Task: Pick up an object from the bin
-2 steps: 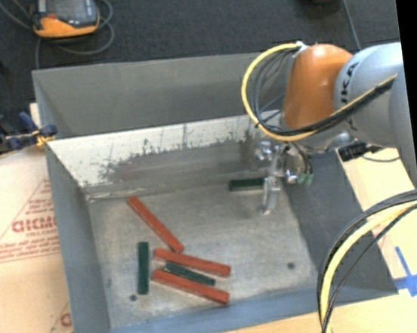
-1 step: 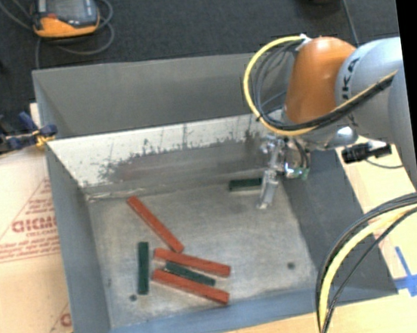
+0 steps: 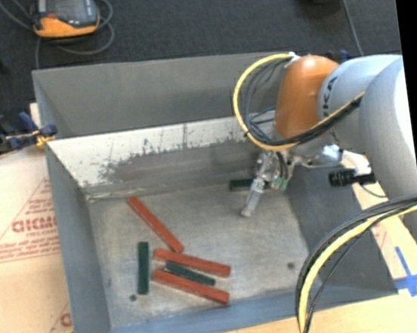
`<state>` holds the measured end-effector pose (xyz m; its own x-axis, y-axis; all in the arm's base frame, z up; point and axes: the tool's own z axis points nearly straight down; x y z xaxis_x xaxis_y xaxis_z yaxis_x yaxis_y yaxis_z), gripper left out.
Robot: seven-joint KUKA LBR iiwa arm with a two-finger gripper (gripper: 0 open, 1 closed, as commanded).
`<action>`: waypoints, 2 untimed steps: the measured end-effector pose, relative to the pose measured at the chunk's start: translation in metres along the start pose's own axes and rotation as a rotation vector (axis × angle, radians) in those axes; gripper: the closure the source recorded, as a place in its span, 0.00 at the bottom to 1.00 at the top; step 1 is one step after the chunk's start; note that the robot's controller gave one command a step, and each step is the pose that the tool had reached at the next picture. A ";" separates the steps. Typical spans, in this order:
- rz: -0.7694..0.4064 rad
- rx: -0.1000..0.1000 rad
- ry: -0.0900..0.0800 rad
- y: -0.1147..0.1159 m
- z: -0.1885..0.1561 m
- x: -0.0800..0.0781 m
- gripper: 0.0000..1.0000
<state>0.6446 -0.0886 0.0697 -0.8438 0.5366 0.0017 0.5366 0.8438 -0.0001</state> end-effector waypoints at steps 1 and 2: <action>-0.005 0.002 -0.002 -0.001 -0.001 -0.001 0.00; -0.007 0.001 -0.006 -0.001 -0.002 -0.002 1.00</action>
Offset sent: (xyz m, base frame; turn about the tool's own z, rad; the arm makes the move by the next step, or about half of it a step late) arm 0.0000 0.0000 0.0000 0.0000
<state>0.6459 -0.0907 0.0715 -0.8475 0.5307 -0.0045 0.5307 0.8475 -0.0017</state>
